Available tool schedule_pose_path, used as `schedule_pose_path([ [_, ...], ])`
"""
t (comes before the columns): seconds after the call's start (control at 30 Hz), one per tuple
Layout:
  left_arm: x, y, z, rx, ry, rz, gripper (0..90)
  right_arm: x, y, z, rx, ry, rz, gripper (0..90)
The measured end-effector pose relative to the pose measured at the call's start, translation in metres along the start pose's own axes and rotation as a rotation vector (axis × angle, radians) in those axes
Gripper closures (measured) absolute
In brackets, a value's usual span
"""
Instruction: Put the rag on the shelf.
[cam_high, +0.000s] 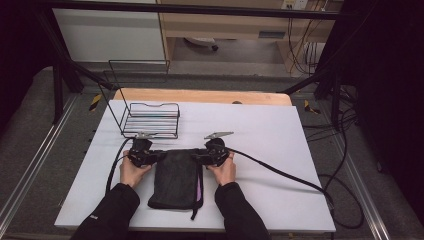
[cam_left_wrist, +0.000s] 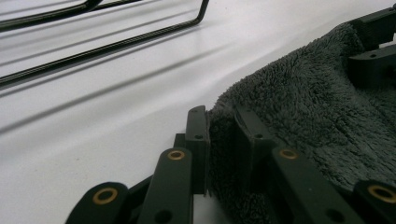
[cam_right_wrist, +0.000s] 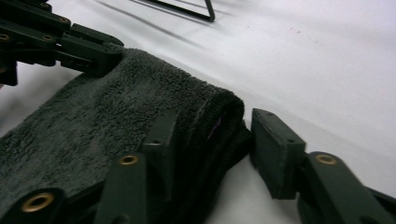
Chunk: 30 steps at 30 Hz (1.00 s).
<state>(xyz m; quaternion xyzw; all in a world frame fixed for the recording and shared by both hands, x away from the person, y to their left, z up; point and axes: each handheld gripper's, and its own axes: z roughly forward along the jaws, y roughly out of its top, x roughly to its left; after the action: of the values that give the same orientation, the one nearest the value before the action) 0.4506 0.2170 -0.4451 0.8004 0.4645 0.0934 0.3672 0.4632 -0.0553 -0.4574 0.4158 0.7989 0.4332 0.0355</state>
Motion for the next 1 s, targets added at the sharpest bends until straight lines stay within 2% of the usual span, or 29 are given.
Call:
schedule_pose_path([
  [0.1, 0.0, 0.0, 0.0, 0.002, 0.002, -0.001, 76.8, 0.0, 0.0, 0.001, 0.002, 0.006, 0.011, 58.4],
  [0.23, 0.001, 0.001, -0.001, 0.0, -0.007, -0.012, 79.2, -0.001, 0.001, 0.001, 0.017, 0.035, 0.043, 69.2],
  [0.4, 0.002, 0.001, -0.003, -0.008, -0.013, -0.018, 80.8, -0.002, 0.004, -0.001, 0.033, 0.053, 0.065, 75.9],
  [0.47, 0.003, 0.001, -0.005, -0.015, -0.022, -0.026, 81.1, -0.001, 0.004, -0.002, 0.032, 0.053, 0.067, 77.1],
  [0.7, -0.001, 0.002, -0.015, -0.055, -0.03, -0.005, 81.2, 0.002, 0.005, -0.007, 0.018, 0.046, 0.061, 78.1],
  [1.0, -0.01, 0.003, -0.032, -0.111, -0.041, 0.024, 81.4, 0.011, 0.006, -0.019, -0.039, 0.044, 0.043, 78.4],
])
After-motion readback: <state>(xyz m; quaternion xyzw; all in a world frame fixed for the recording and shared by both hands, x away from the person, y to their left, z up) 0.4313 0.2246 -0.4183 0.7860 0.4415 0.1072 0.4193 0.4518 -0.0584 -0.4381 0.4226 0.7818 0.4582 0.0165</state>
